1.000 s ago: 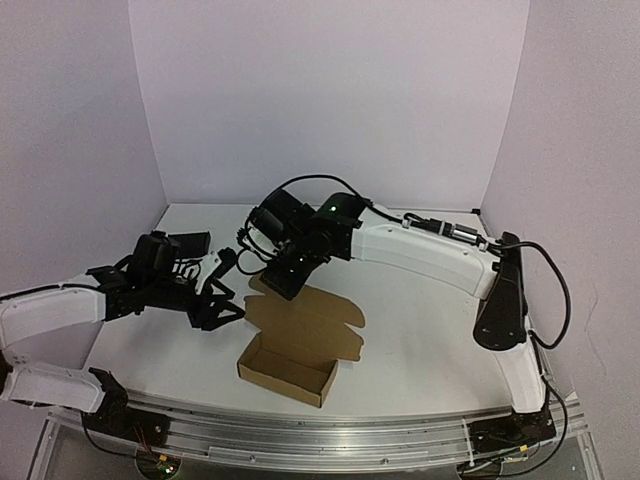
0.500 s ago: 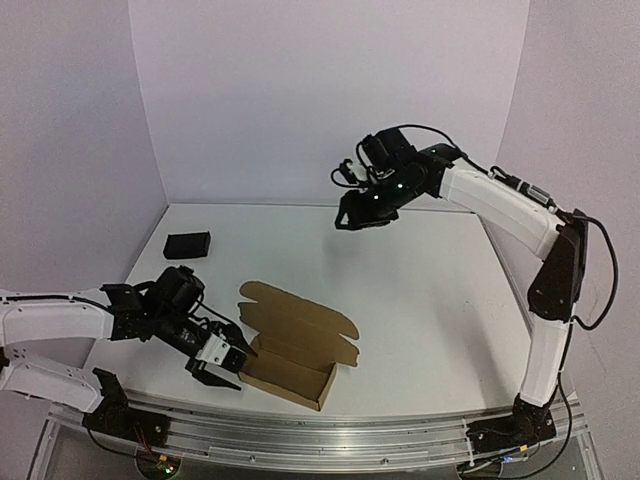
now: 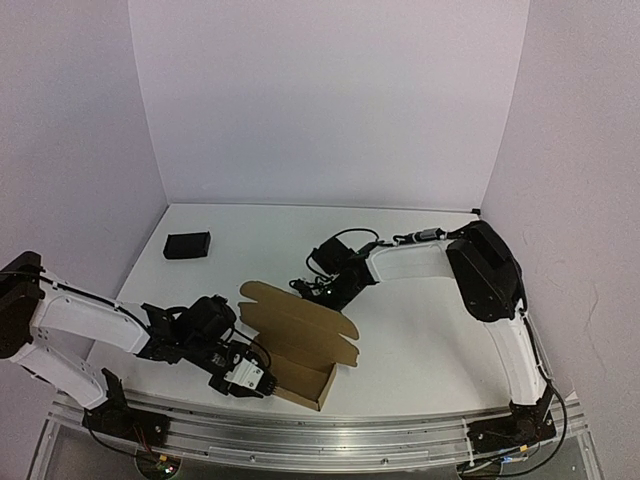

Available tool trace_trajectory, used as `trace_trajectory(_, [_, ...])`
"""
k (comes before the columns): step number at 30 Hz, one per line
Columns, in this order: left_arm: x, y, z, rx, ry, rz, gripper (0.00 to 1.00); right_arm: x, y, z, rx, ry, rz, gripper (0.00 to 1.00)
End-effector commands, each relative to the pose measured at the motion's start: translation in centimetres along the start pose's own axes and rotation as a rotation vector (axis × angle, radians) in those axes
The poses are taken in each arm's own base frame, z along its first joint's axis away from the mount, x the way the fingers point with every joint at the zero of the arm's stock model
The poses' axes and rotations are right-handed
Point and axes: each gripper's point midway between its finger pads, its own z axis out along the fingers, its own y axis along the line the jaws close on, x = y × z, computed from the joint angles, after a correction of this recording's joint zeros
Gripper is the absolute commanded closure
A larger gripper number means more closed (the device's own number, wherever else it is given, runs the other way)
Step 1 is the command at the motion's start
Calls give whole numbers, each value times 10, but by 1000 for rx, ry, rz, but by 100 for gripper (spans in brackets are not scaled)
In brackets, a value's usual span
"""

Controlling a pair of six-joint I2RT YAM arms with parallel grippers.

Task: Fold the paper box

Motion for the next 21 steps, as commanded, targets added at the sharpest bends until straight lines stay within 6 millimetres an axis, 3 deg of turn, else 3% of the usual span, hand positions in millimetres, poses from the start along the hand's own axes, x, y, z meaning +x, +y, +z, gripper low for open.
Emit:
trace_trajectory(1, [-9, 18, 7, -38, -24, -55, 67, 4, 23, -2, -203, -49, 91, 62])
trace_trajectory(7, [-9, 23, 14, -20, -21, -91, 86, 19, 45, 16, -239, -49, 63, 65])
trace_trajectory(9, [-11, 29, 16, -31, -20, -108, 88, 23, 53, 21, -241, -43, 42, 66])
trace_trajectory(13, [-15, 37, 16, -50, -28, -101, 92, 29, 50, 26, -206, -58, 26, 69])
trace_trajectory(18, [-17, 43, 18, -59, -29, -109, 95, 48, 63, 33, -151, -88, -145, 70])
trace_trajectory(21, [-19, 49, 17, -70, -30, -126, 96, 60, 56, 38, -98, -97, -188, 71])
